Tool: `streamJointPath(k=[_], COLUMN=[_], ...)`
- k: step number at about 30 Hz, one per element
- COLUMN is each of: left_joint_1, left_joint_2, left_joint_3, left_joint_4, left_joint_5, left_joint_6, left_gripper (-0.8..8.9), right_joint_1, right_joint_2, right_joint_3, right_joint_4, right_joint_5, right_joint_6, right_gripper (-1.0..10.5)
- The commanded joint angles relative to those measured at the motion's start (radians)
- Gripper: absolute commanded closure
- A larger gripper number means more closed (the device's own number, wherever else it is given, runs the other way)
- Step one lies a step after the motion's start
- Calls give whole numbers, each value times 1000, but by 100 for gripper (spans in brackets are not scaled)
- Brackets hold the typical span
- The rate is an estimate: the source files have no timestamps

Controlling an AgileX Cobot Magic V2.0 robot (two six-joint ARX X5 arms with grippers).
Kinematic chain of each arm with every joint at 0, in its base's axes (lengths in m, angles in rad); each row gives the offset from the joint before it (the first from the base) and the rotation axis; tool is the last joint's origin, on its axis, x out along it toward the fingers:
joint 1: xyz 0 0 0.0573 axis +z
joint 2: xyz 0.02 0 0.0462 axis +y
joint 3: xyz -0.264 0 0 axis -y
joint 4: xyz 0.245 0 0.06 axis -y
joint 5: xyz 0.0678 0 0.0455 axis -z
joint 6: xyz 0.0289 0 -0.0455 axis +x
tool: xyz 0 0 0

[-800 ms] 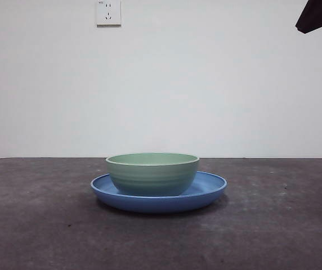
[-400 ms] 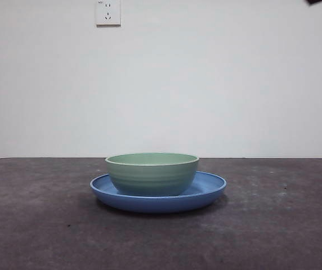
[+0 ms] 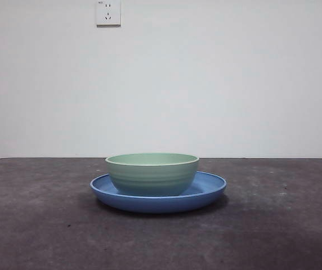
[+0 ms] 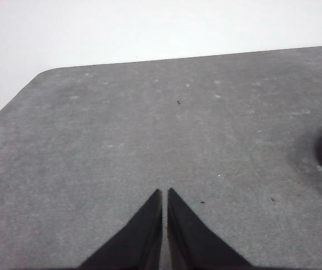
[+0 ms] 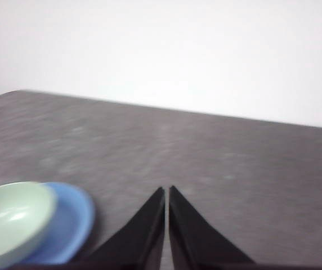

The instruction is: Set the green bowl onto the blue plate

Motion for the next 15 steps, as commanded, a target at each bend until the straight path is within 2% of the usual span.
streamJointPath(k=[1,7,15], left_joint_1=[1,1,1], left_joint_2=[-2,-2,-2], left_joint_3=[-20,-20,-20], left_joint_4=[-8,-8,-8], left_joint_5=[-2,-2,-2], left_joint_6=[-2,-2,-2], left_gripper=[798,798,798], right_joint_1=[-11,-15,-15], right_joint_2=[-72,-189,-290], right_joint_3=[-83,-215,-331], right_joint_4=[64,96,94], right_joint_5=[60,159,183], right_joint_6=[23,47,76], right_gripper=[939,939,939])
